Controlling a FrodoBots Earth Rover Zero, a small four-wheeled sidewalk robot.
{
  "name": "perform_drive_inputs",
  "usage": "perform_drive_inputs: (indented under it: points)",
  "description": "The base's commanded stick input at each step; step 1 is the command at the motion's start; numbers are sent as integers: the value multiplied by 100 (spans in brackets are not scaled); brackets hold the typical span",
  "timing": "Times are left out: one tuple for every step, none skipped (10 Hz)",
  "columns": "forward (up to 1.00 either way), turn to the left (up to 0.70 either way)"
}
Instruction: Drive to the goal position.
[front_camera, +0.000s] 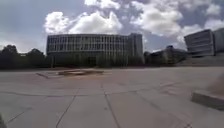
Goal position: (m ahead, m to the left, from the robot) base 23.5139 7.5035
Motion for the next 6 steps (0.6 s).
perform_drive_inputs:
  points:
    - [70, 0]
    - [70, 9]
    - [70, -35]
    - [70, -35]
    - [70, -14]
    - [70, 0]
